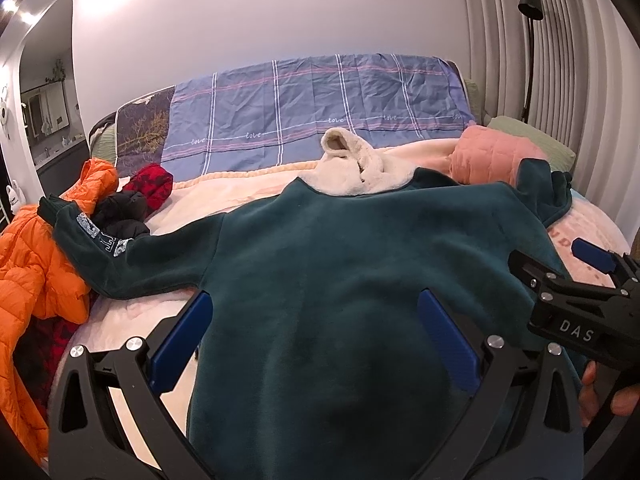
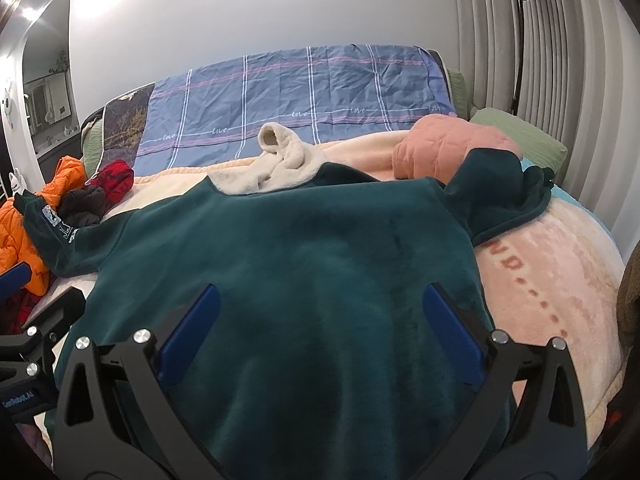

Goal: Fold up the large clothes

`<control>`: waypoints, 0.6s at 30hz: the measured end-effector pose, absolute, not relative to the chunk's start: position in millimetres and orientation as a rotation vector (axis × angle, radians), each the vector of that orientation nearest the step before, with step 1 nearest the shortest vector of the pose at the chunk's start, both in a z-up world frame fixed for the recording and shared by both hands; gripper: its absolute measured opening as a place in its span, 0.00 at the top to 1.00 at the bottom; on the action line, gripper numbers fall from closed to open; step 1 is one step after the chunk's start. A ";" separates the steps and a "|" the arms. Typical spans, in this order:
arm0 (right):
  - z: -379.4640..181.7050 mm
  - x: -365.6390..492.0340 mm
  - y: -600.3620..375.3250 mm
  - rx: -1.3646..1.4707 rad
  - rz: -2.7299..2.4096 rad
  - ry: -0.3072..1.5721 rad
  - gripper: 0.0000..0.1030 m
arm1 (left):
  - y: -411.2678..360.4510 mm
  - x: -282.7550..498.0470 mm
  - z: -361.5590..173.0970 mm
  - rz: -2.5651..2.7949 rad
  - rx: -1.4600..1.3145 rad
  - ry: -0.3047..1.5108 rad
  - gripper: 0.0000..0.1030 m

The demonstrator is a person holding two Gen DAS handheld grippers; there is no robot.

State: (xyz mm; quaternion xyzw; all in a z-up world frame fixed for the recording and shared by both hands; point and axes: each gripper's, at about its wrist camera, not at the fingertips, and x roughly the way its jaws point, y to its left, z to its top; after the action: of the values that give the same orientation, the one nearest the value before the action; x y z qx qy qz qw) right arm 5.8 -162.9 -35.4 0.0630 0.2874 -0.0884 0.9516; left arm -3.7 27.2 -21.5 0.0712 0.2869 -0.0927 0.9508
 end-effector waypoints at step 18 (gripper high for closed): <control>-42.3 19.7 -171.1 0.094 -0.175 0.615 0.02 | 159.6 70.5 -41.1 -0.024 -0.073 0.661 0.35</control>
State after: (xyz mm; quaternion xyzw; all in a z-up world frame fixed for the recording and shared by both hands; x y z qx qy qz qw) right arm 19.7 -171.1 -42.3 0.0461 0.3022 -0.0859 0.9482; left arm 70.5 159.6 -41.1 -0.0360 0.3243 -0.0116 0.9452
